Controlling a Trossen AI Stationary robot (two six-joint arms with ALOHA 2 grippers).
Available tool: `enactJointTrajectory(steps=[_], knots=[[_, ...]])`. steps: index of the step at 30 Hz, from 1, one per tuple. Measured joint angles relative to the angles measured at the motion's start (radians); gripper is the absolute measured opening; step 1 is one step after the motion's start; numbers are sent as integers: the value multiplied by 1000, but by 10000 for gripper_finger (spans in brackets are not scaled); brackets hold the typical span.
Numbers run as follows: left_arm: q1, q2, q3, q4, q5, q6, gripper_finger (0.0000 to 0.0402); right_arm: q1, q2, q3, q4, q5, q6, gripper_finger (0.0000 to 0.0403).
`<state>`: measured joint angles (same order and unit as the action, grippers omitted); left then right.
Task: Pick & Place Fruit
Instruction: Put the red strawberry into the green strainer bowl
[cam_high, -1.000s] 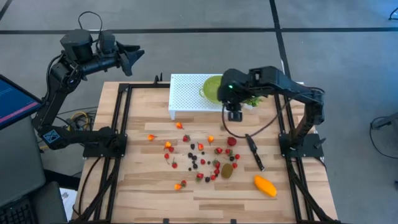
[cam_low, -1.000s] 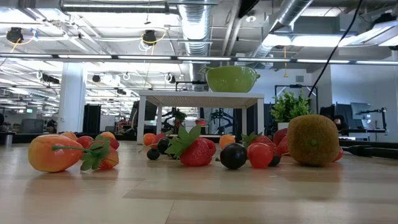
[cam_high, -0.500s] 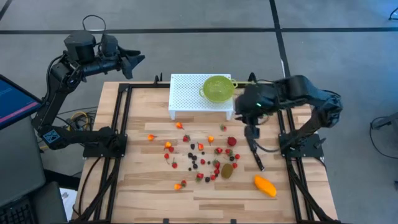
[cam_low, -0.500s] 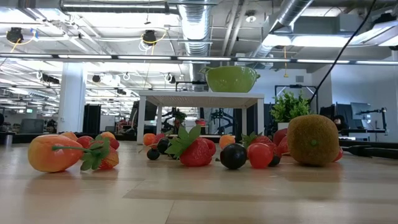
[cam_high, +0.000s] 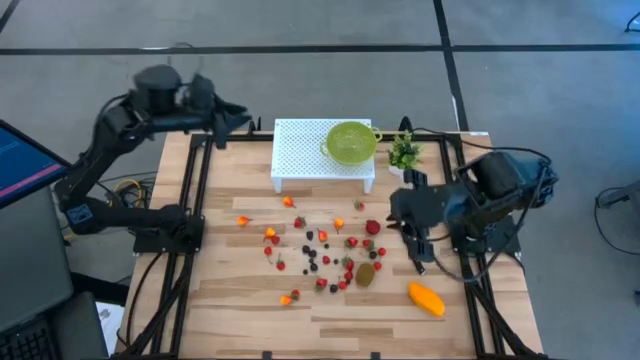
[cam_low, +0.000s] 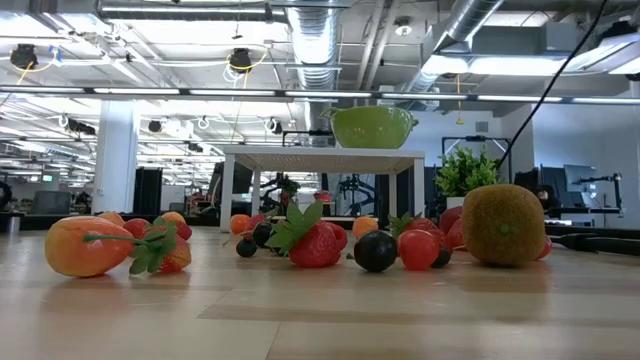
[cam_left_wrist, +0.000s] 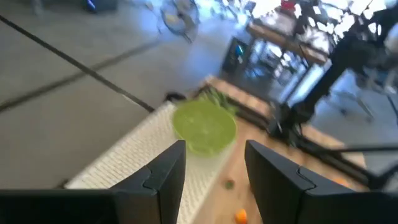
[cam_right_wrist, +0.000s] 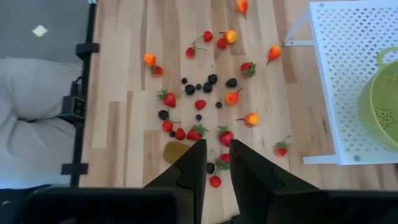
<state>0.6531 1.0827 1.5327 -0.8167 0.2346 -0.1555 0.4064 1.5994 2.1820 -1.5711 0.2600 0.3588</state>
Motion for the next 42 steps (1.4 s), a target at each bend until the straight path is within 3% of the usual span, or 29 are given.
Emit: enactJointTrajectory(steps=[7,17,27,30,35,42], knots=[[-133,0,-209,170,-1,-10,159,97,42,1,-1,50,51,63],[-288,-1,-462,430,0,-91,159,129,96,-25,8,111,53,63],[-380,-1,-624,672,-1,-118,159,69,46,-398,54,189,51,63],[-382,-1,-640,710,-1,-118,159,29,40,-501,183,156,-42,63],[-382,-1,-666,741,-2,-115,159,-47,13,-626,407,-4,-201,63],[-377,-1,-704,760,-2,-113,159,-165,-65,-819,532,-184,-303,63]])
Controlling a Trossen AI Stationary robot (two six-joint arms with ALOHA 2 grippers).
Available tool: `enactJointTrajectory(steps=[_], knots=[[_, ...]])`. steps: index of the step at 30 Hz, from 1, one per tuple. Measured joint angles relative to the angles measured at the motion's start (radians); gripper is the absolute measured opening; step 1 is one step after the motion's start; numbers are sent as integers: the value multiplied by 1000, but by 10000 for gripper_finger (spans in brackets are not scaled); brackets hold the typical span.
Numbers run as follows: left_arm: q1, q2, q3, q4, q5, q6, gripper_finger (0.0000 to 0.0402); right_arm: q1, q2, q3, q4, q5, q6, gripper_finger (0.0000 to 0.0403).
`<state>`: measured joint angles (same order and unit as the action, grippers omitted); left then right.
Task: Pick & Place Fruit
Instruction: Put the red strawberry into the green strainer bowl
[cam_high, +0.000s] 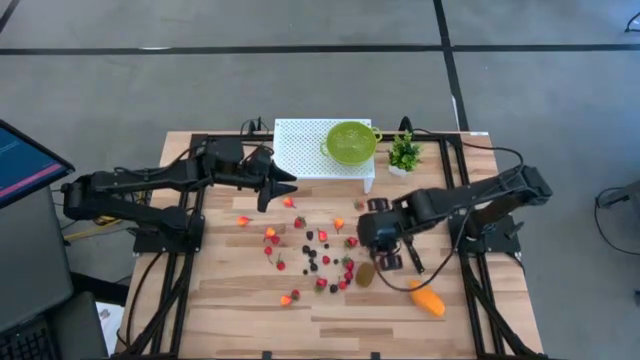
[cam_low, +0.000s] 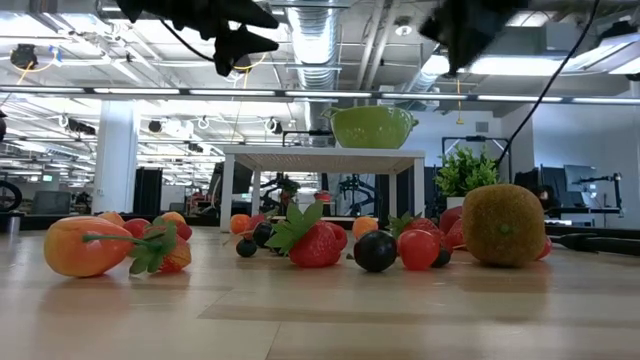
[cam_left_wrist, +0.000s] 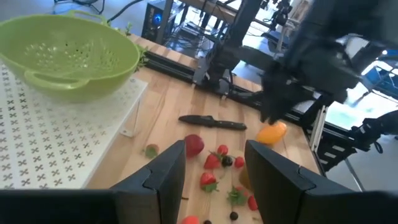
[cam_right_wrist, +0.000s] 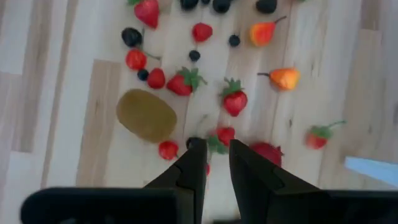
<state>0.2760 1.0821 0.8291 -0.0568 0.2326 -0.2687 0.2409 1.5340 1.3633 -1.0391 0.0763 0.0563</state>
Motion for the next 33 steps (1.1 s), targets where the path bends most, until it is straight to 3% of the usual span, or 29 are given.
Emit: enactJointTrajectory(steps=[6,15,27,33], knots=[[0,0,-13,4,-62,2,159,-96,-113,-206,232,-78,-3,63],[0,0,-13,17,-86,2,159,-151,-146,-310,275,-84,73,71],[0,0,-12,22,-87,2,159,-127,-64,-309,325,-77,179,174],[0,0,-12,22,-86,2,159,-98,-70,-408,518,-76,224,193]])
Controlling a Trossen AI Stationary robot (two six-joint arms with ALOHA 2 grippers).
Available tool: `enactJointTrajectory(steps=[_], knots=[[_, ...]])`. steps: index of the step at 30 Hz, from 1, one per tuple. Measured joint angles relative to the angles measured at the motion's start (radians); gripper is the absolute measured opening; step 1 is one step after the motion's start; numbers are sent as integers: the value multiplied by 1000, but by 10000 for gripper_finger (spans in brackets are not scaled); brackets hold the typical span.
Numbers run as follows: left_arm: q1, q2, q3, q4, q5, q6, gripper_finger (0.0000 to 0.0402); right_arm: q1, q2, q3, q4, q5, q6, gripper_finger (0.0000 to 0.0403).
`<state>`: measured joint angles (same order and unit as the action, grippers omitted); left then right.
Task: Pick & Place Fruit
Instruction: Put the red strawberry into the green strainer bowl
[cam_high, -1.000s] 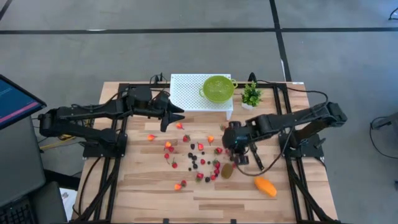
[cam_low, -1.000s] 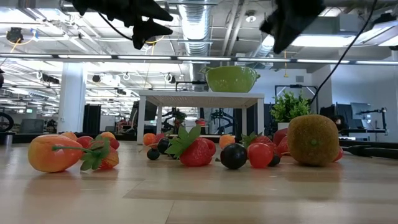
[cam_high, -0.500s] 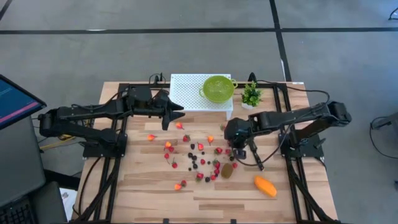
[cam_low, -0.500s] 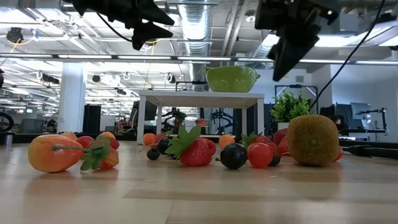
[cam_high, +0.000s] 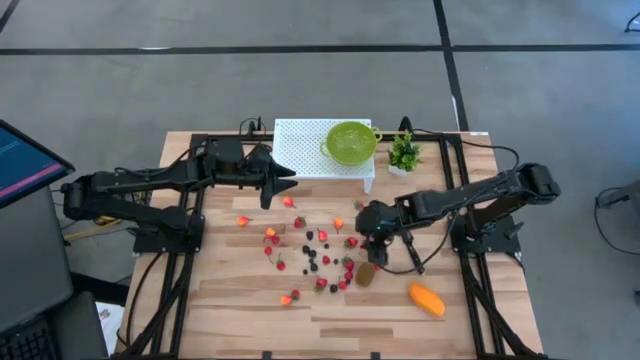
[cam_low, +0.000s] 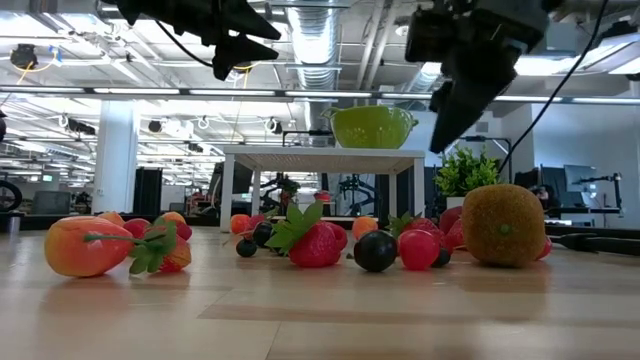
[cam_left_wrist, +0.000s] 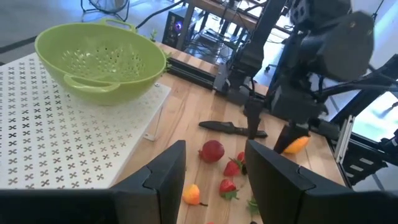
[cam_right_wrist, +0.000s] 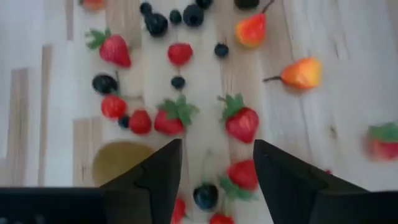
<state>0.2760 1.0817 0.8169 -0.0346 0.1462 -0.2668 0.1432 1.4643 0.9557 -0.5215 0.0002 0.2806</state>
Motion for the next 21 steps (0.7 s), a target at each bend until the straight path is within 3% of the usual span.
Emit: enactJointTrajectory(steps=[6,21], knots=[[0,0,0,3,0,0,159,-26,-26,-72,7,4,69,182],[0,0,0,12,-5,0,159,-41,-39,-77,89,4,61,172]])
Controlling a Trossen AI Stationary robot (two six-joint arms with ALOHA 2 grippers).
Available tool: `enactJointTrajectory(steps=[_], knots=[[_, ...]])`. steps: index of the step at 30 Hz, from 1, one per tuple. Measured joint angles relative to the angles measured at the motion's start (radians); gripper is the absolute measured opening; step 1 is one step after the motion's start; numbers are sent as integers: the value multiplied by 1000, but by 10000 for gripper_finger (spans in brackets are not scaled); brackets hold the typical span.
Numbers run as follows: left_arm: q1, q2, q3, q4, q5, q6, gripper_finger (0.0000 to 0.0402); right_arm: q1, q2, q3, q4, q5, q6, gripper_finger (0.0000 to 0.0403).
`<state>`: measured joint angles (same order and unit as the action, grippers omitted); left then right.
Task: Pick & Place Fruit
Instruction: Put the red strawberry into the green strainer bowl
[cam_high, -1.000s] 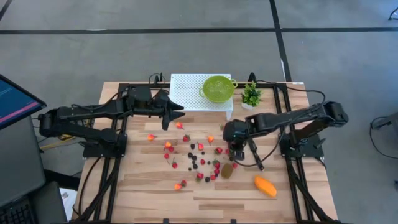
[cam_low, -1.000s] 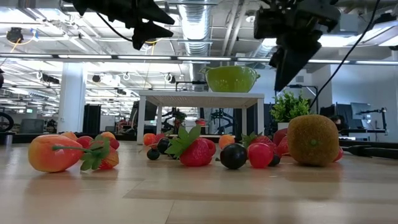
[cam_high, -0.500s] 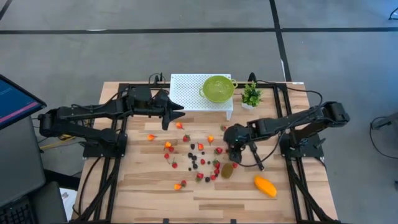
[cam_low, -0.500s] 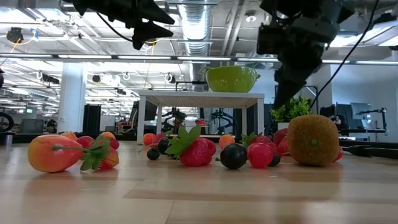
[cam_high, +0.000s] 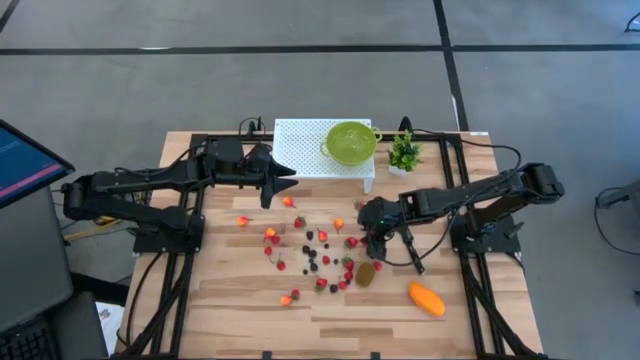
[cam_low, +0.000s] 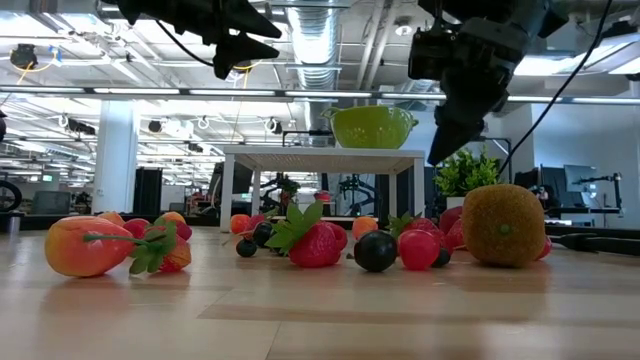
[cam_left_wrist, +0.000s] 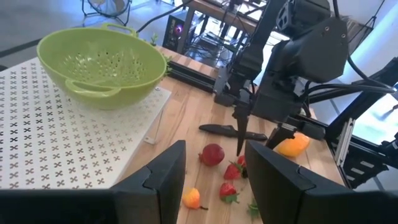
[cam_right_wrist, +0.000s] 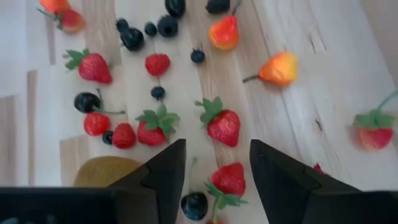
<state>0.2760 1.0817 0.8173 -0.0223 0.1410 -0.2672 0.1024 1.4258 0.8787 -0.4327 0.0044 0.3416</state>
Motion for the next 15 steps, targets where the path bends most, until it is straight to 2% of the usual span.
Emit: enactJointTrajectory(steps=[12,15], knots=[[0,0,0,2,1,0,159,2,0,-1,22,4,25,161],[0,0,0,2,1,0,159,7,0,-40,37,4,71,159]])
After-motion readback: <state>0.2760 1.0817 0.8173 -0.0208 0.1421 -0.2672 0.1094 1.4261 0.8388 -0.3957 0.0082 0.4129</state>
